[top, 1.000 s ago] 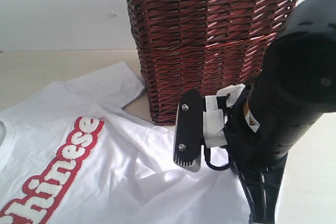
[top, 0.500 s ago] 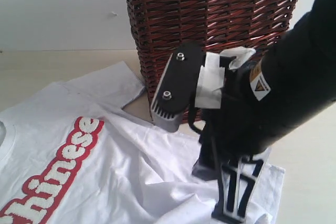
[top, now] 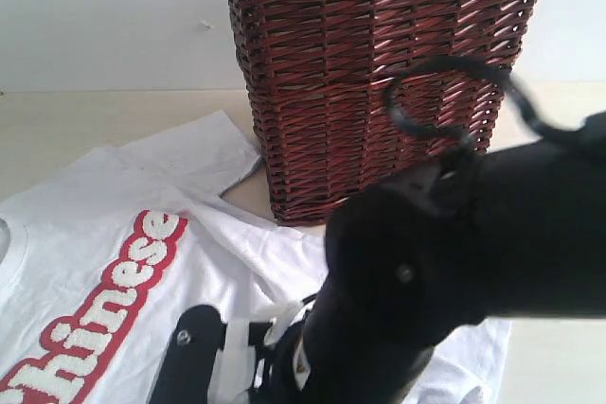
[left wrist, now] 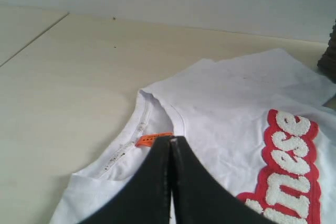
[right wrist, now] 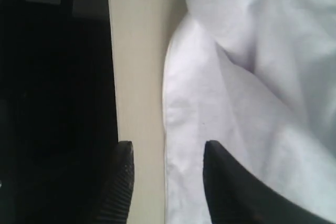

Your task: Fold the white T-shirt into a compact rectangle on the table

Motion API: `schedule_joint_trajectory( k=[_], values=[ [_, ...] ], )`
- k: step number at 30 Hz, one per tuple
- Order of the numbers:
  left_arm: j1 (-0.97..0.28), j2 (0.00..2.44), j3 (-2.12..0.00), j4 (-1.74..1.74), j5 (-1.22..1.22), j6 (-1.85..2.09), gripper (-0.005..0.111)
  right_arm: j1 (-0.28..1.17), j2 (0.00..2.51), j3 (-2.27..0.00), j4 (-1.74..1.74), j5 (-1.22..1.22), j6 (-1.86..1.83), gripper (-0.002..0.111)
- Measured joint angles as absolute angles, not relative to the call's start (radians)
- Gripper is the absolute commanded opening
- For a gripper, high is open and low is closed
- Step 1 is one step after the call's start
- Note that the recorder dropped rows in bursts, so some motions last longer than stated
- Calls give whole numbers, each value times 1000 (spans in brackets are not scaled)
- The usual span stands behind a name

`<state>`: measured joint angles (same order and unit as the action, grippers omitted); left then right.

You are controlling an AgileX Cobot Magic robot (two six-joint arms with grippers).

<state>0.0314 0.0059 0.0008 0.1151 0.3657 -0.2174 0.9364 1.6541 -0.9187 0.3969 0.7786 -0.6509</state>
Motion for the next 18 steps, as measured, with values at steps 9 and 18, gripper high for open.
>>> schedule_joint_trajectory(
  k=[9,18],
  values=[
    [31,6,1,115,366,-217,0,989,1835,-972,389,701,-594,43],
    [31,6,1,115,366,-217,0,991,1947,-1073,389,685,-545,41]
  ],
)
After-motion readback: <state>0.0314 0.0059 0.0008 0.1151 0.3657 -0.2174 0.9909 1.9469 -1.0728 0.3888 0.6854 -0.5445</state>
